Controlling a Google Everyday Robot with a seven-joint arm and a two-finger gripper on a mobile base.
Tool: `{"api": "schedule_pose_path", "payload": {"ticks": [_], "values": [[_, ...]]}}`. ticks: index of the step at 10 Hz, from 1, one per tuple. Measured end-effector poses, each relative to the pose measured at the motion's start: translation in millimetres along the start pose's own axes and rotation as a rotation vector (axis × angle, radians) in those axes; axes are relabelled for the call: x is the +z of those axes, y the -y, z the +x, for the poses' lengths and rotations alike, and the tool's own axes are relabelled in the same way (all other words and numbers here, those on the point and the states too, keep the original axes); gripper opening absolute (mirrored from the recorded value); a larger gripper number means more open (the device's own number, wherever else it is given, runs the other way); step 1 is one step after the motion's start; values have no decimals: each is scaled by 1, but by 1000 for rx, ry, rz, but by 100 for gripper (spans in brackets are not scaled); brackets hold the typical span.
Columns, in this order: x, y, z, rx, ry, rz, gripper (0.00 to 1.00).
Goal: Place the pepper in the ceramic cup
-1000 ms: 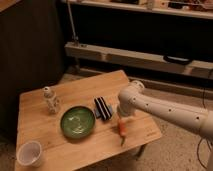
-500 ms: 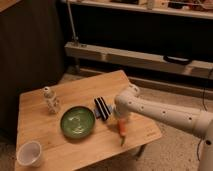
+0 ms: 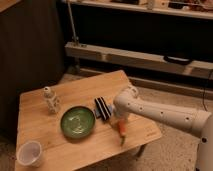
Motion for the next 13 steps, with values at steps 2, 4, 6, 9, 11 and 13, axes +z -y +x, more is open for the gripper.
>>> {"api": "schedule_pose_path", "payload": {"ticks": [2, 4, 6, 9, 11, 13], "values": [[-1, 0, -2, -1, 8, 0, 0], [-10, -4, -2, 5, 15, -18, 0], [-25, 4, -2, 2, 5, -20, 0], [-85, 17, 8, -42, -97, -15, 0], [-136, 40, 34, -113, -184, -3, 0], [-160, 77, 73, -193, -249, 24, 0]]}}
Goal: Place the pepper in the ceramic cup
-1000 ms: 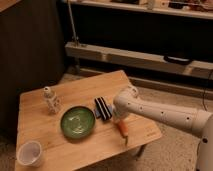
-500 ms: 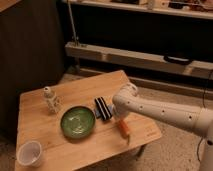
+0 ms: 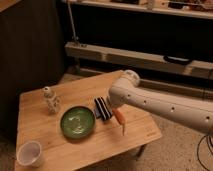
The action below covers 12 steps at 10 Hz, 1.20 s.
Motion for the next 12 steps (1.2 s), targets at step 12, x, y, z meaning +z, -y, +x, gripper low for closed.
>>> {"api": "schedule_pose_path", "payload": {"ticks": [12], "values": [[-38, 257, 103, -649, -250, 730, 0]]}}
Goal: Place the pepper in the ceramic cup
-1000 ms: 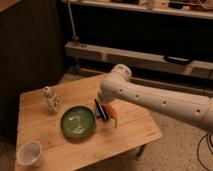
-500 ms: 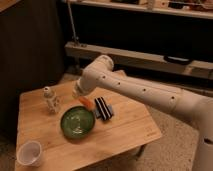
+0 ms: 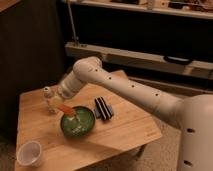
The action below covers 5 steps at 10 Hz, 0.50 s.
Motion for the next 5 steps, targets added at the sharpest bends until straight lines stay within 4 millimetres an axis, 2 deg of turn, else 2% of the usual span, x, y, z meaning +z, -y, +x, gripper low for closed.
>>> {"api": "schedule_pose_path", "payload": {"ticks": [2, 5], "values": [[19, 25, 21, -110, -23, 57, 0], [29, 51, 28, -195, -43, 78, 0]]}}
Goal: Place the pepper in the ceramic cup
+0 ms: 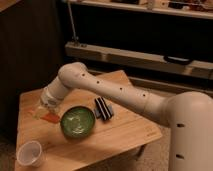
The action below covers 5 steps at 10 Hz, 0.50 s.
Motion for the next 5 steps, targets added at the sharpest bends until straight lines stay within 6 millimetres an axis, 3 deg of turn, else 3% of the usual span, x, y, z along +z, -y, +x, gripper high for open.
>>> {"api": "schedule_pose_path", "payload": {"ticks": [5], "values": [[-1, 0, -1, 0, 0, -6, 0]]}}
